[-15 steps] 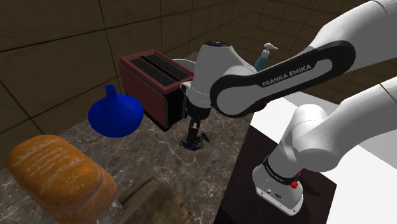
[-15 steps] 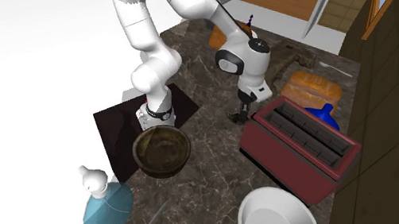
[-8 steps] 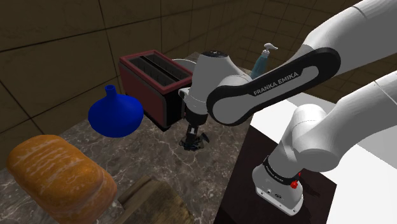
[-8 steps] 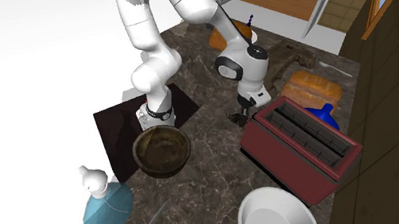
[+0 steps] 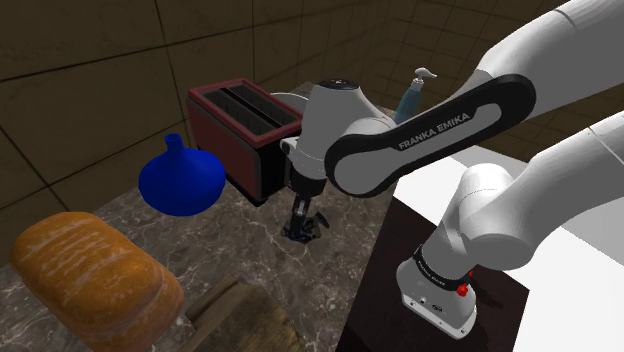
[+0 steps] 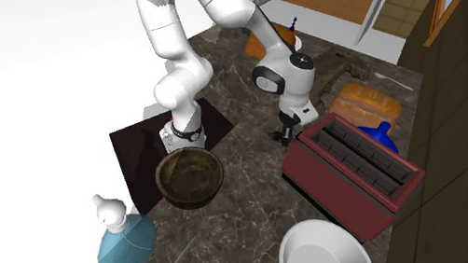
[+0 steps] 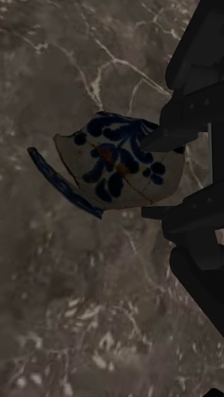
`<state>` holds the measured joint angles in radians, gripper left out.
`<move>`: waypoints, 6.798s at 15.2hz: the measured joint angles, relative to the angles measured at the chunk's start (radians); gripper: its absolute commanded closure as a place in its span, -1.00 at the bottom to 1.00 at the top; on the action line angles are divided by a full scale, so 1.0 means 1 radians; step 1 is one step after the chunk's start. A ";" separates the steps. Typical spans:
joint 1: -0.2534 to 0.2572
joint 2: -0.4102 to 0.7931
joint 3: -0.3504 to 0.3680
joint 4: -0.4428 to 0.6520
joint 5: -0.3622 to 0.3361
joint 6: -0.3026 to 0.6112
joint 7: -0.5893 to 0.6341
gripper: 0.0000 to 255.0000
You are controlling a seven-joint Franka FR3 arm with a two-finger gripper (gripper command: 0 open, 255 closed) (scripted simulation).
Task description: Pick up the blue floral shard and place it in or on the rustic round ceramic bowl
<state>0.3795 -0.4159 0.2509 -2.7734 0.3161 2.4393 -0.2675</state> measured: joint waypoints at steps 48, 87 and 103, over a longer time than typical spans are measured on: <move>-0.088 -0.351 -0.203 0.184 -0.154 -0.574 -0.097 1.00; -0.173 -0.554 -0.298 -0.087 -0.292 -0.472 -0.251 -1.00; -0.215 -0.365 -0.250 -0.245 -0.408 -0.242 -0.254 -1.00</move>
<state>0.1649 -0.7813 0.0009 -3.0179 -0.0918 2.1971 -0.5215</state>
